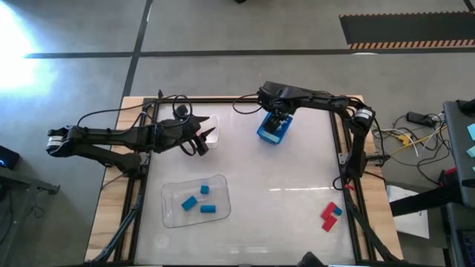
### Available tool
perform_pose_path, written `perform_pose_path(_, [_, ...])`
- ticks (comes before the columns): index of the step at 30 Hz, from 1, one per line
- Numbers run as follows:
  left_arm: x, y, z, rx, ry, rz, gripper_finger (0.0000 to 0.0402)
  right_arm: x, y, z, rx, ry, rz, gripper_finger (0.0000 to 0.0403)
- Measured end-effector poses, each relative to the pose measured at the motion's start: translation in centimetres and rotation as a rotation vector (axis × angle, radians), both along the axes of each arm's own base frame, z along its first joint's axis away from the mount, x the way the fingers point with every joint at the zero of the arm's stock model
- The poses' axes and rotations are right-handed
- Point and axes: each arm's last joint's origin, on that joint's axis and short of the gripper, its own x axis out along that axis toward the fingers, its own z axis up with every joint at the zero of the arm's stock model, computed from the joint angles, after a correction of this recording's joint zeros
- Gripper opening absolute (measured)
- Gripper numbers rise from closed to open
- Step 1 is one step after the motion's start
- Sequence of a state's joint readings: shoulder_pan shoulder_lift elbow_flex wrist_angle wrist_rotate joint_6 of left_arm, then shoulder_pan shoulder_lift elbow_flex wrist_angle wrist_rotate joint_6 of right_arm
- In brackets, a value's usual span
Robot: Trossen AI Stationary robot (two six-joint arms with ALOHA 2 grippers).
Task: Sort & place blocks by color
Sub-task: Put the red block into the white bin
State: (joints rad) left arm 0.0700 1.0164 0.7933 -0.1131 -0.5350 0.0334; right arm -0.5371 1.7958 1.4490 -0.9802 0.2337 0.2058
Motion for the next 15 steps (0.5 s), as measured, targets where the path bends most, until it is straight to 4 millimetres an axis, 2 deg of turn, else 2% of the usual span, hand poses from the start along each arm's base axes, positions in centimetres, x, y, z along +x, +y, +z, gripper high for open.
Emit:
perform_pose_path(3, [0.0,0.0,0.0,0.000,0.000,0.000,0.0187,-0.1,0.0,0.2,-0.003,-0.003,0.000,0.0223])
perform_pose_path(7, [0.0,0.0,0.0,0.000,0.000,0.000,0.0187,-0.2,1.2,1.6,0.020,-0.046,-0.017,0.0226])
perform_pose_path(11, [0.0,0.0,0.0,0.001,0.000,0.000,0.0187,-0.1,4.1,3.3,0.185,-0.140,-0.060,0.0219])
perform_pose_path(15, [0.0,0.0,0.0,0.001,0.001,-0.001,0.0187,0.0,8.5,5.5,0.347,-0.214,-0.085,0.0219])
